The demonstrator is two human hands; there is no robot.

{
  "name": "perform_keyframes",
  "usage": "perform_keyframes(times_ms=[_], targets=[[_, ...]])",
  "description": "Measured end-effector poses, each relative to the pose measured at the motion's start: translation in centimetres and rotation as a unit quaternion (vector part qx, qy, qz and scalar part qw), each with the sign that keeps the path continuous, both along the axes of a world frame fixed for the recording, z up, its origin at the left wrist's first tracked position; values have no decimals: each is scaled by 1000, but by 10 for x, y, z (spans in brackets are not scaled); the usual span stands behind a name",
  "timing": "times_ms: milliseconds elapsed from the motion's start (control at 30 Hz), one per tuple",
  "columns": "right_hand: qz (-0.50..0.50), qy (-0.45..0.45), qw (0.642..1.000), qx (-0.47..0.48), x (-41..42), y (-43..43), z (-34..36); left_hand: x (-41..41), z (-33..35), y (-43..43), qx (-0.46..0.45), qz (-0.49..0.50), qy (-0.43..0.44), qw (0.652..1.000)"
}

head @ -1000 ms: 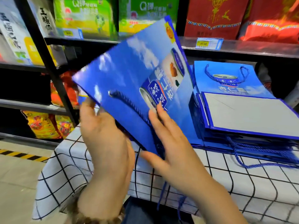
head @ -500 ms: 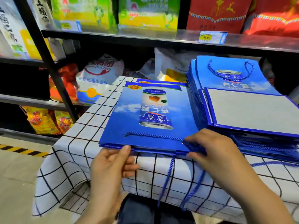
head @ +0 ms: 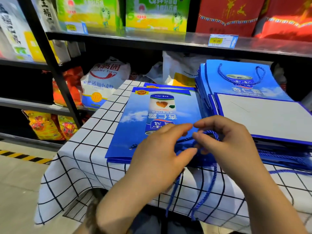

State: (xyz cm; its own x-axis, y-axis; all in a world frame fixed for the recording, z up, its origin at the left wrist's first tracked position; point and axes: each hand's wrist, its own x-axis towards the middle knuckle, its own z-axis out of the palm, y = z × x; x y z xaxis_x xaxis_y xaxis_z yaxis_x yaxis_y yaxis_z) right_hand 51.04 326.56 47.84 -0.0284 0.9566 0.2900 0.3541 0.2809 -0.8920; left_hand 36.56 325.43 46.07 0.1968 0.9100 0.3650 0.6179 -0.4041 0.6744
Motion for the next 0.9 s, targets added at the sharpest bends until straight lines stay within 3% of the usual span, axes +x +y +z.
perform_keyframes(times_ms=[133,233,267,333,400,467,700,900], targets=[[-6,34,999,4,1,5,-5,9,3,23,-28,-6,10,1000],[-35,20,999,9,8,10,-13,1,1,30,-34,24,-30,999],[-32,-19,999,18,9,12,-17,-3,0,30,-33,38,-12,999],[17,-181,983,24,6,11,-24,-12,-3,31,3,66,133,989],[103,-347,932,-8,1,9,-34,-23,-13,32,2,38,261,965],[122,-449,885,-3,0,9,-38,-32,-17,30,-66,-10,299,952],[90,-474,865,139,-1,-9,-47,-52,-23,3,-59,-53,344,936],[75,-384,882,262,-1,-15,-37,-58,-2,-24,85,-45,331,939]])
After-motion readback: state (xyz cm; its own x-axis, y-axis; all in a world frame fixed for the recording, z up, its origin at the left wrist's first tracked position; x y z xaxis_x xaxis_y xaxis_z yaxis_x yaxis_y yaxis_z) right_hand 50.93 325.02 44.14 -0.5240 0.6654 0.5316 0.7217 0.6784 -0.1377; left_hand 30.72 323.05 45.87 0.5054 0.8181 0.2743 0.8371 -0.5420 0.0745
